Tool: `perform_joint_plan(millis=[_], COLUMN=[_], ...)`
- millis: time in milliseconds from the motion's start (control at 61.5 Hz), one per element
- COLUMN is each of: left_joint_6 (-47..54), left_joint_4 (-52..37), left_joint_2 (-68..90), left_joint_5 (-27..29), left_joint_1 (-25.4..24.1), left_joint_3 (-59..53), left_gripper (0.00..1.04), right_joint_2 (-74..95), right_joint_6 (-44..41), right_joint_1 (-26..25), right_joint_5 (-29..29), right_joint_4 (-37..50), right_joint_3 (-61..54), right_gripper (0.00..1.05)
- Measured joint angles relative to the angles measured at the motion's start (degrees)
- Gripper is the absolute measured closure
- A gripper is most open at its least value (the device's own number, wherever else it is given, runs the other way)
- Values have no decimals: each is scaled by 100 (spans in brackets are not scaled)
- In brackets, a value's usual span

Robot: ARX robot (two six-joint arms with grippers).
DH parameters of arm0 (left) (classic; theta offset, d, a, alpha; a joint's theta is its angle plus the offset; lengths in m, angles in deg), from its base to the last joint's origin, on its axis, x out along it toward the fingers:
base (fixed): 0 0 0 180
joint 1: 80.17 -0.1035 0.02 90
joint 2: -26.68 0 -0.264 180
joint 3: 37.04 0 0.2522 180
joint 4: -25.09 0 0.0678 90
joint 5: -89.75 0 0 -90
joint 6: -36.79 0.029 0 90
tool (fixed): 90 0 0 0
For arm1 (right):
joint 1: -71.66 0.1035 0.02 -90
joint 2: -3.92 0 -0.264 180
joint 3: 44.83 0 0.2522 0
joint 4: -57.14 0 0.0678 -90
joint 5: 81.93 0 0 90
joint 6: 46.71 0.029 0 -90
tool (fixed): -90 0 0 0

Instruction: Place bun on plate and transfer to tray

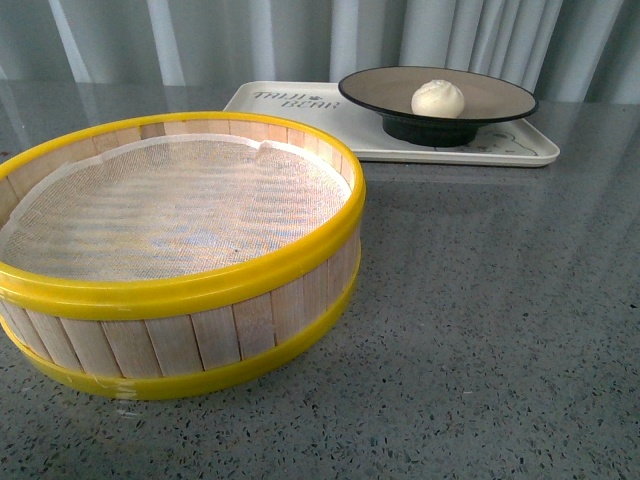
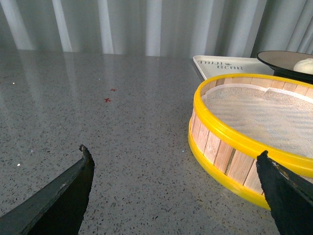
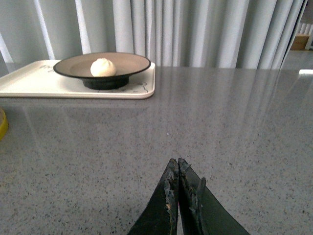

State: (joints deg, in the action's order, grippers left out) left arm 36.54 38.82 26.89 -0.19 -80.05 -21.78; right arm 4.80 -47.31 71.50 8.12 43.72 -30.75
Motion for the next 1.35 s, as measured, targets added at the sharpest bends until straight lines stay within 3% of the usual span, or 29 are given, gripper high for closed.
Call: perform_joint_plan(millis=[244, 829, 1349], left_joint_6=[0, 0, 0], left_joint_4=[0, 0, 0], left_joint_2=[-2, -2, -2], left_joint_5=[-2, -2, -2], left_joint_1=[0, 0, 0], left_joint_3=[0, 0, 0], left_gripper=[7, 7, 7], right_joint_2=[-68, -68, -68], right_joint_6=[-2, 9, 17], right_joint_1=[0, 0, 0], right_joint_5=[2, 2, 0], right_joint_4=[-31, -31, -31], right_joint_3=[0, 0, 0], right_gripper=[103, 7, 9])
